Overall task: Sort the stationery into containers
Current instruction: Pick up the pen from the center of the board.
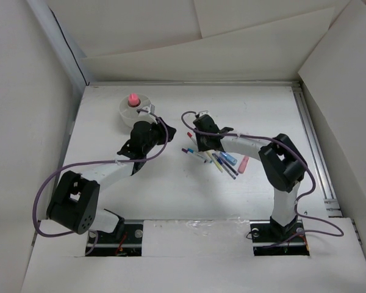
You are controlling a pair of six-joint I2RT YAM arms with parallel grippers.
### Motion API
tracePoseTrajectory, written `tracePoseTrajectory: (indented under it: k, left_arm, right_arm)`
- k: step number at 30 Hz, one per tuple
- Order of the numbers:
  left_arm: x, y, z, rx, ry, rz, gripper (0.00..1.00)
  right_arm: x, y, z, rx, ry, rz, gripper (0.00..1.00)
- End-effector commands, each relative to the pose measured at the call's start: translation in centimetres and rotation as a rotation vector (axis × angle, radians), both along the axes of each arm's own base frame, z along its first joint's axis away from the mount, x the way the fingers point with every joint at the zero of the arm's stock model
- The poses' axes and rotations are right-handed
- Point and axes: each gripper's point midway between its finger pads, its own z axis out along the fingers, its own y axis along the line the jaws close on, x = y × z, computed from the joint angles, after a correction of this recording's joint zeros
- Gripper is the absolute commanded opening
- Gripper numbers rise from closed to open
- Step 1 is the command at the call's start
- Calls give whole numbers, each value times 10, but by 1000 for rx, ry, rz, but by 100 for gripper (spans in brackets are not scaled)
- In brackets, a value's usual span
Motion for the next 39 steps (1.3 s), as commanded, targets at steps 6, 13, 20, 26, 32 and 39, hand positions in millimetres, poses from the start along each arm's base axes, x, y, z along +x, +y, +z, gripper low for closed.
tracePoseTrajectory:
  k: [6, 13, 20, 26, 32, 39]
  left_arm:
    - [8, 23, 7, 6, -13, 74, 25]
    - [7, 22, 11, 0, -20, 65, 27]
    - [8, 13, 9, -9, -11, 23, 31]
    - [7, 7, -2, 4, 18, -11, 36]
    - [8, 3, 1, -13, 16, -26, 38]
    - [7, -1, 3, -46, 22, -55, 46]
  right_arm:
    - [9, 11, 6, 15, -20, 15, 28]
    - [11, 13, 2, 15, -20, 15, 36]
    - [12, 14, 0, 23, -30, 15, 18]
    - [17, 17, 20, 51, -83, 29, 5]
    - [19, 21, 66, 105, -165, 65, 5]
    - [3, 33, 92, 205, -168, 146, 5]
